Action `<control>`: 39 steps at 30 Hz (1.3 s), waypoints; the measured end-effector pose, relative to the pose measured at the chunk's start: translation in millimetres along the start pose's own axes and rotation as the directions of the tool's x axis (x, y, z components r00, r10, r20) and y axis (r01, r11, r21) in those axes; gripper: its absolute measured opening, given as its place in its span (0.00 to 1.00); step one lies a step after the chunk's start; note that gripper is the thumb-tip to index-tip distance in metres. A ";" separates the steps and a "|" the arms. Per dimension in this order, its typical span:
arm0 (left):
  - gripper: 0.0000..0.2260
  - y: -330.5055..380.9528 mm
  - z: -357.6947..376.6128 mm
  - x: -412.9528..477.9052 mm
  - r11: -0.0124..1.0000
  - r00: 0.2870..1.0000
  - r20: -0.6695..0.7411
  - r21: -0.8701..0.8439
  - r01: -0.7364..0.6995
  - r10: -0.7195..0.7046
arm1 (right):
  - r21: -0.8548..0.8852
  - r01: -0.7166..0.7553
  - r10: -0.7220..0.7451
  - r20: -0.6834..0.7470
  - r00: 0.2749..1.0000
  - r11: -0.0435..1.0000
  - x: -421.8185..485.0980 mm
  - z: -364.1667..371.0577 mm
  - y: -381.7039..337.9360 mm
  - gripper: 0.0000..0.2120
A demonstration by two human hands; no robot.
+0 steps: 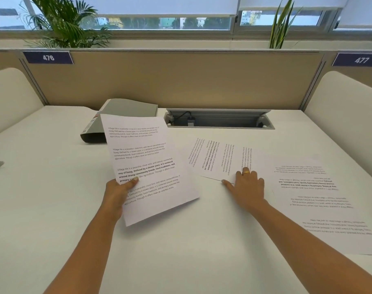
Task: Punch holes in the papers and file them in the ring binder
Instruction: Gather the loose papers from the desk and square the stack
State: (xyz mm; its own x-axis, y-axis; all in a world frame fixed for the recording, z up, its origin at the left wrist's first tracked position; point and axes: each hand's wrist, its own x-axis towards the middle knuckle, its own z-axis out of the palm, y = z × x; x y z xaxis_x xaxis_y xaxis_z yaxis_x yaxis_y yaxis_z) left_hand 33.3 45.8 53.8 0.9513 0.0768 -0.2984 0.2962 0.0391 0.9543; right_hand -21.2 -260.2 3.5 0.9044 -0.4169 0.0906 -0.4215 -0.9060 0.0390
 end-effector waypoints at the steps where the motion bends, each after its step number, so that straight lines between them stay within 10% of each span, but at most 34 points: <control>1: 0.11 2.2 0.2 0.5 1.000 1.000 0.002 0.006 -0.007 0.007 | -0.006 0.017 -0.017 0.003 1.000 1.000 0.2 0.7 1.1 0.29; 15: 0.12 6.7 -4.0 6.1 1.000 1.000 0.002 0.012 -0.023 0.023 | 0.390 0.146 -0.209 0.126 0.970 0.909 19.6 -2.8 36.8 0.18; 22: 0.09 2.2 -7.6 3.8 1.000 1.000 0.008 0.031 -0.001 0.000 | 0.103 0.244 -0.259 0.167 0.951 0.964 28.0 -11.8 40.7 0.16; 27: 0.09 -1.1 -9.0 2.2 0.999 1.000 0.007 0.037 0.009 -0.010 | 0.028 0.049 -0.049 -0.032 0.998 0.998 16.4 -19.7 29.2 0.17; 31: 0.11 -2.9 -9.3 1.8 0.999 1.000 -0.012 0.044 0.027 -0.026 | 0.167 -0.151 0.124 0.157 0.980 0.974 8.8 -27.3 14.3 0.22; 39: 0.14 -7.8 -11.8 2.3 0.993 0.997 -0.002 0.093 0.072 -0.072 | 0.266 -0.084 0.003 0.291 0.957 0.960 13.0 -33.1 2.6 0.26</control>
State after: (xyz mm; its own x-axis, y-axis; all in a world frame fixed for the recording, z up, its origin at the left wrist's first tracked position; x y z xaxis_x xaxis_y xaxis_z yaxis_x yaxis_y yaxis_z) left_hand 32.2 57.5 45.5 0.9274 0.0757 -0.3664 0.3704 -0.0481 0.9276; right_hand -12.8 -265.5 37.7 0.8832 -0.4230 -0.2027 -0.4632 -0.8544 -0.2353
